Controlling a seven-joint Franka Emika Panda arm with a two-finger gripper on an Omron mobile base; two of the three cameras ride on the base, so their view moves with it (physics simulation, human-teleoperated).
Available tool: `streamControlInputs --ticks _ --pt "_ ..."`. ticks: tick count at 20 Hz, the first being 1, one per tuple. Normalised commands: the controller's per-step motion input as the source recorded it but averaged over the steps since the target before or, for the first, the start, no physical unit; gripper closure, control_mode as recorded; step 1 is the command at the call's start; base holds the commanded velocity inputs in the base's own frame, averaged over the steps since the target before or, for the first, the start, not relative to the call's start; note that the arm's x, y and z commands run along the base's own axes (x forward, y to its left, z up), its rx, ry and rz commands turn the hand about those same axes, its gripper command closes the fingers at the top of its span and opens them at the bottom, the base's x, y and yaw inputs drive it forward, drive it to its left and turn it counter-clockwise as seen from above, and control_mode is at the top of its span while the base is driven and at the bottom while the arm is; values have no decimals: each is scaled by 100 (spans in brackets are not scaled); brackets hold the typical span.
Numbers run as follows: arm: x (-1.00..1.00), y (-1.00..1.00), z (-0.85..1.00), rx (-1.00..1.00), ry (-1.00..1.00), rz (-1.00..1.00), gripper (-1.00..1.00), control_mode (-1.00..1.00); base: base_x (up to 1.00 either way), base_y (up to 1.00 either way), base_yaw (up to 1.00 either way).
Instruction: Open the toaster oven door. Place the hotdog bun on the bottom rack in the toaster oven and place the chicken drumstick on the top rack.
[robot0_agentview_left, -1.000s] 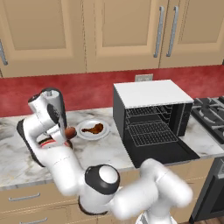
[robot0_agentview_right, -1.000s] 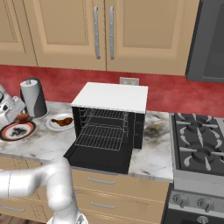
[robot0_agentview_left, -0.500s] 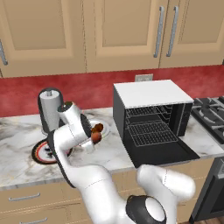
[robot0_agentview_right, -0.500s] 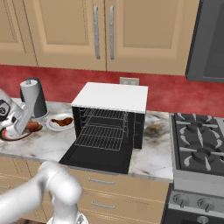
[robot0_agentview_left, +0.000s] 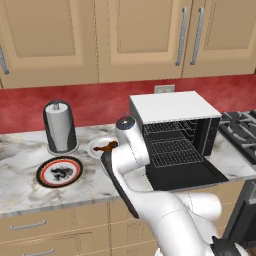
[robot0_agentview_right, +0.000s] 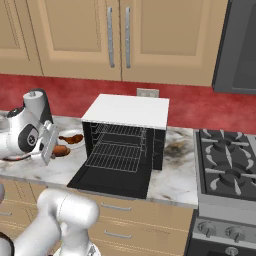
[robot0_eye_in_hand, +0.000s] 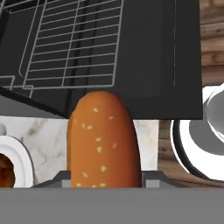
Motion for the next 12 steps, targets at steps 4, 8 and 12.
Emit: streamControlInputs --ticks 4,8,12 --pt "-1 -100 7 7 -12 0 100 -100 0 0 0" --pt "-2 -100 1 11 -15 3 100 -100 0 0 0" --pt "0 -100 6 14 -12 5 100 -100 0 0 0"
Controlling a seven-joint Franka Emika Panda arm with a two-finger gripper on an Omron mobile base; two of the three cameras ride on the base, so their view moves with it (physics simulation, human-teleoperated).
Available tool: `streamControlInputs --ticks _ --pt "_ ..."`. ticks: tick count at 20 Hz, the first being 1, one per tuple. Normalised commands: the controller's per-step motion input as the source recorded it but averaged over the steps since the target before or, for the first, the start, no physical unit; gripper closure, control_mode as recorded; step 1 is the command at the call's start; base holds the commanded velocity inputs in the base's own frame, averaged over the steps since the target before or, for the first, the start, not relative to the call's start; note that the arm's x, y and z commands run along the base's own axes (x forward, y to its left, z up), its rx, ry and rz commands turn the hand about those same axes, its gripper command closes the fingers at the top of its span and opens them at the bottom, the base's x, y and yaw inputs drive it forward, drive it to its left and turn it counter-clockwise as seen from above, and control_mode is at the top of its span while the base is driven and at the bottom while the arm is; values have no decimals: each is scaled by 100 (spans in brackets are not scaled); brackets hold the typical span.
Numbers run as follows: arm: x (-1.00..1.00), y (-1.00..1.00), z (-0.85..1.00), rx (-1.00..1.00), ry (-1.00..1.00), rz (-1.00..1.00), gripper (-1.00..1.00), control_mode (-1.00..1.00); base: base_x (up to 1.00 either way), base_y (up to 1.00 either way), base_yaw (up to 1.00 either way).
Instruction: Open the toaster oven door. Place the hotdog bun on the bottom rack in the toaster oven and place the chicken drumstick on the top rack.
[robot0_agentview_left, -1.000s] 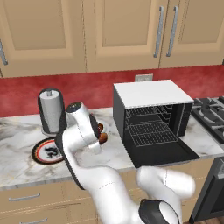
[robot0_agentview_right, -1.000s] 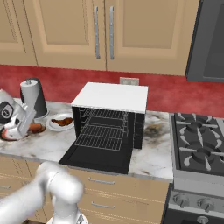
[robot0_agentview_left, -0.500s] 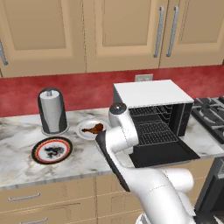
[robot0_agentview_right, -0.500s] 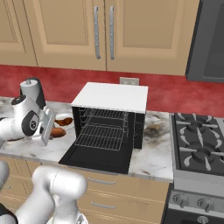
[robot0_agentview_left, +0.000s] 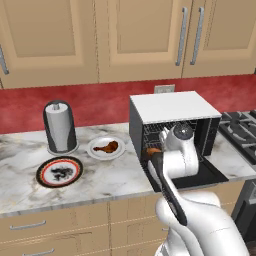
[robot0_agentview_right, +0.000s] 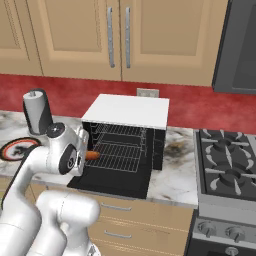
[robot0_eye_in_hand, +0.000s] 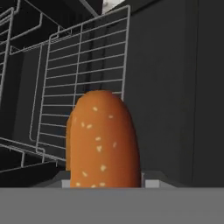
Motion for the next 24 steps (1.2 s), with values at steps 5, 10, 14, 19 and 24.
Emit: streamControlInputs --ticks 5,10,14,19,24 --pt "27 -87 0 16 -1 3 100 -100 0 0 0" --pt "83 -30 -42 4 2 9 100 -100 0 0 0" --pt "54 0 -52 0 1 19 100 -100 0 0 0" --pt "31 0 -41 -1 3 20 100 -100 0 0 0" --pt "30 -2 -23 -4 0 5 100 -100 0 0 0"
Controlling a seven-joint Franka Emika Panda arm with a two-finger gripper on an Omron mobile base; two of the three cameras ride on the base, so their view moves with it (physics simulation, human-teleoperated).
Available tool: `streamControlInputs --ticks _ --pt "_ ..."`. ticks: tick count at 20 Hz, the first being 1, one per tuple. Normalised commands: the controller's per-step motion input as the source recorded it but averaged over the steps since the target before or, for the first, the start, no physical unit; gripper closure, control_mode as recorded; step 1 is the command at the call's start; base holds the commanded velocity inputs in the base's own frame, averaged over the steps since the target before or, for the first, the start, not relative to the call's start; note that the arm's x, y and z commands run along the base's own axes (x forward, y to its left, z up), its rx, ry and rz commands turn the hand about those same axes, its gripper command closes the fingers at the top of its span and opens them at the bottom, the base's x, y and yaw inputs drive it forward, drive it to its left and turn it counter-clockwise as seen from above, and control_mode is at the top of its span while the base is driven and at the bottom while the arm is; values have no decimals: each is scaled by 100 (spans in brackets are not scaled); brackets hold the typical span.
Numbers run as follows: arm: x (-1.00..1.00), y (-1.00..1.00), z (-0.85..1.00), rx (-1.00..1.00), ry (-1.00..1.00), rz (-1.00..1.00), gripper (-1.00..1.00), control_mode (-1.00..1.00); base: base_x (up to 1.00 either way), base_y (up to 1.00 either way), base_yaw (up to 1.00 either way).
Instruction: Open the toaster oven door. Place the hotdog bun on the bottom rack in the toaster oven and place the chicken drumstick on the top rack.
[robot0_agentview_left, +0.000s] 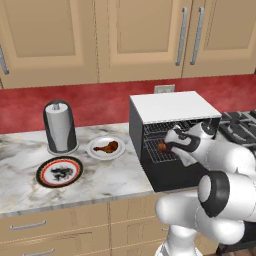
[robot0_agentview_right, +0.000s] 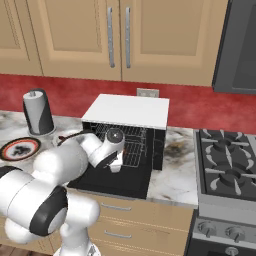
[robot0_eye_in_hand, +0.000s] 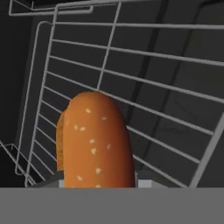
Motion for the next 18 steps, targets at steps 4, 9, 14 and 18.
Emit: streamControlInputs --ticks 4,9,14,18 --pt "1 -18 -1 -4 0 0 100 -100 0 0 0" --pt "-5 -5 -36 -8 1 0 100 -100 0 0 0" --pt "-35 -1 -84 -9 3 0 100 -100 0 0 0" --pt "-99 -20 -47 0 0 0 100 -100 0 0 0"
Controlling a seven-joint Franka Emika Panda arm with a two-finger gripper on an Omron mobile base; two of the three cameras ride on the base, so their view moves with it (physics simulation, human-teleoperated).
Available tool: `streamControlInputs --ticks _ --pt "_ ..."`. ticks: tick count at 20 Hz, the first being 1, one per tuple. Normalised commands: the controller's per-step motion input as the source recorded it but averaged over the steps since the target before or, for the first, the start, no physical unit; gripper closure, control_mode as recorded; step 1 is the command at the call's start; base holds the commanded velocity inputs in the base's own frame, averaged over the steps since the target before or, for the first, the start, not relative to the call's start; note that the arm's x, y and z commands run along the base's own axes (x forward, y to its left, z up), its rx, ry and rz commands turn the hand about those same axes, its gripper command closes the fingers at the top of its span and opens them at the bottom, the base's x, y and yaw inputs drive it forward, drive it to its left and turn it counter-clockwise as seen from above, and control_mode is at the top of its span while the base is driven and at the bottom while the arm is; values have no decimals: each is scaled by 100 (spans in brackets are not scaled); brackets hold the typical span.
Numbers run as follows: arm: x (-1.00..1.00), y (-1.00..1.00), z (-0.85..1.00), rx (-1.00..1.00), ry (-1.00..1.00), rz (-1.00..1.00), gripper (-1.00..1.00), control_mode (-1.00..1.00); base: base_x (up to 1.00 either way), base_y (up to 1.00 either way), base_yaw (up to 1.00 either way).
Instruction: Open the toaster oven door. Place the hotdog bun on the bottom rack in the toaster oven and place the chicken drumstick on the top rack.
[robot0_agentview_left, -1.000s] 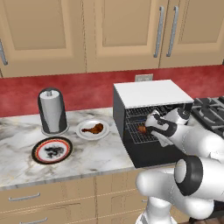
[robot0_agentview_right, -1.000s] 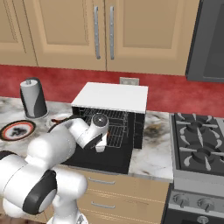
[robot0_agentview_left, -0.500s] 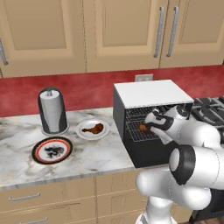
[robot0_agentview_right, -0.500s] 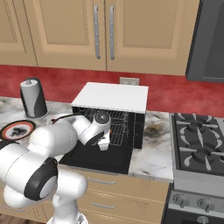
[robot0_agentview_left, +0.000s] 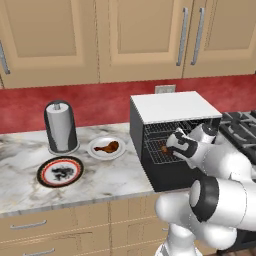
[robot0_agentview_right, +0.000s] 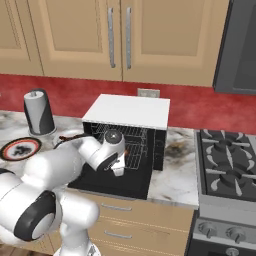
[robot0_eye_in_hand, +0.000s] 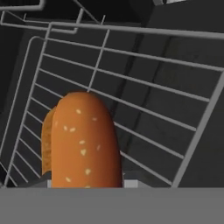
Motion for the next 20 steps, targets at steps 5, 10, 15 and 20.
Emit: streamControlInputs --ticks 5,10,15,20 --pt "-98 -19 -25 0 5 0 100 -100 0 0 0" --pt "10 -9 72 1 1 0 100 -100 0 0 0" --pt "44 -3 1 1 0 0 100 -100 0 0 0" --pt "20 -9 -11 0 -9 0 100 -100 0 0 0"
